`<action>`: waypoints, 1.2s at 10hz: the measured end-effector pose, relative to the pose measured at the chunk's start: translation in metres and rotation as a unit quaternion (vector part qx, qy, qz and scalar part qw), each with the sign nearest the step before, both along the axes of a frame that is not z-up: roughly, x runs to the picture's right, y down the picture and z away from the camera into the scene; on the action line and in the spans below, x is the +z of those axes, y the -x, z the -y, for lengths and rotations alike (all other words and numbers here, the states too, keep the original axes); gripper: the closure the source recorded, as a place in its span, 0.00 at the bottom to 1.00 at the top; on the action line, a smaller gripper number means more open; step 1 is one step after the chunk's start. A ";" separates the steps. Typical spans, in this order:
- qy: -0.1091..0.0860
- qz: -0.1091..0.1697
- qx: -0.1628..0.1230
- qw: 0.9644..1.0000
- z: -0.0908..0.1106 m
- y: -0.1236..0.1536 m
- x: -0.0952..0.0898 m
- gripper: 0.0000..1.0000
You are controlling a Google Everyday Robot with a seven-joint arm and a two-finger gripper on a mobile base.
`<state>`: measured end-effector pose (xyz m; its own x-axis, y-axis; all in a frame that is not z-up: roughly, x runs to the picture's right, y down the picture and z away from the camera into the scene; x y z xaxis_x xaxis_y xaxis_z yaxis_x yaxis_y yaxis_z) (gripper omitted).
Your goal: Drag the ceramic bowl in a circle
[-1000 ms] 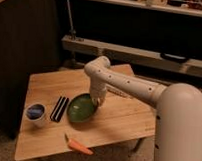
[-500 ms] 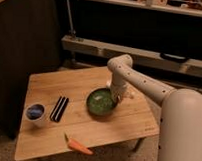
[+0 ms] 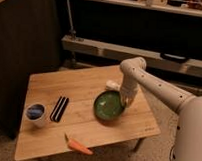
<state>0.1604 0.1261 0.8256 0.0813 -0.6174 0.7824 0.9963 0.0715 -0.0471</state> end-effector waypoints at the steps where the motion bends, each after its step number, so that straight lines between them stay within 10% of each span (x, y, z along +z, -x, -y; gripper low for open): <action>1: 0.004 0.009 -0.003 1.000 -0.010 0.000 -0.009 0.97; 7: 0.013 0.098 -0.041 0.994 -0.056 0.043 -0.080 0.97; 12: 0.003 0.194 -0.109 0.975 -0.091 0.166 -0.138 0.97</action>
